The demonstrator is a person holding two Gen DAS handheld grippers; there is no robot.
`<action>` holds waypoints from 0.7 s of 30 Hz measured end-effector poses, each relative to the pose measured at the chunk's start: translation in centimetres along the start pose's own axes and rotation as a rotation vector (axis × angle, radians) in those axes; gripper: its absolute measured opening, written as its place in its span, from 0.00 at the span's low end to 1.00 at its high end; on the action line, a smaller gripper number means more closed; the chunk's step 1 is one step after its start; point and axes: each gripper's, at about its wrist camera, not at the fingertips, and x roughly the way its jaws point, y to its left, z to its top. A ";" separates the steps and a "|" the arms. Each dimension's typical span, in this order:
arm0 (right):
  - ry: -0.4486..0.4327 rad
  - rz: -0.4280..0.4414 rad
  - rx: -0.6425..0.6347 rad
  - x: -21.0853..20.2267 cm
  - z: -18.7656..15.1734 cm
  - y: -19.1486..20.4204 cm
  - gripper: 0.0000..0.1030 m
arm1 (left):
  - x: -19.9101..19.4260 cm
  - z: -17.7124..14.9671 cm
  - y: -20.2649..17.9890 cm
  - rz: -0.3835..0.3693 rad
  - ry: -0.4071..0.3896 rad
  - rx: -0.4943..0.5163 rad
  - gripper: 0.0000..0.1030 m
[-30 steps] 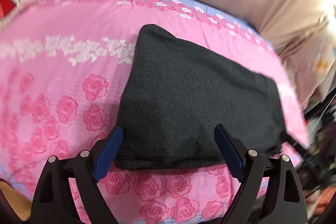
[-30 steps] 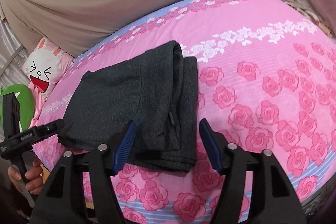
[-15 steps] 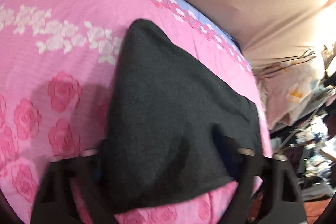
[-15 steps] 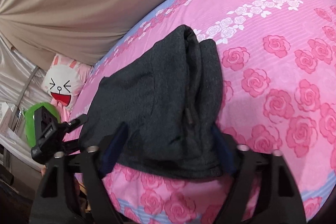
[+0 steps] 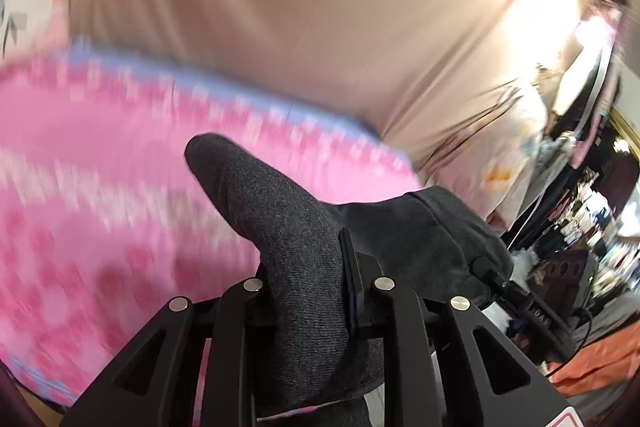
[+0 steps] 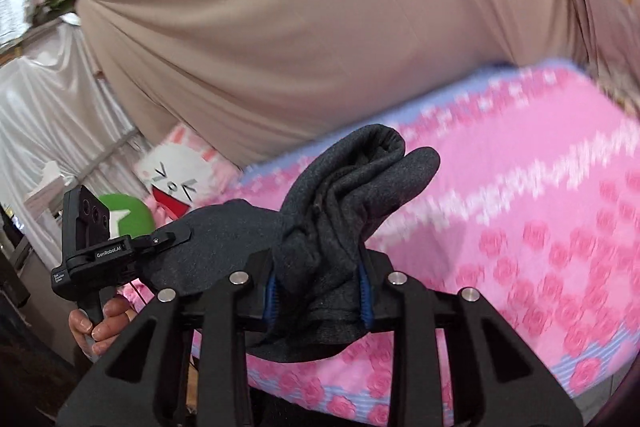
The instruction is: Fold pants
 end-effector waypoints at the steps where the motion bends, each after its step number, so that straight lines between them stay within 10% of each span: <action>1: -0.042 0.013 -0.030 -0.8 1.1 1.0 0.28 | -1.4 0.9 -1.1 -0.012 -0.048 0.035 0.16; 11: -0.331 0.083 -0.247 -1.5 10.2 6.5 0.28 | -7.2 8.6 -7.4 0.016 -0.398 0.297 0.17; 21: -0.353 0.049 -0.202 10.1 16.7 0.9 0.30 | 3.2 16.9 -3.6 0.124 -0.457 0.346 0.21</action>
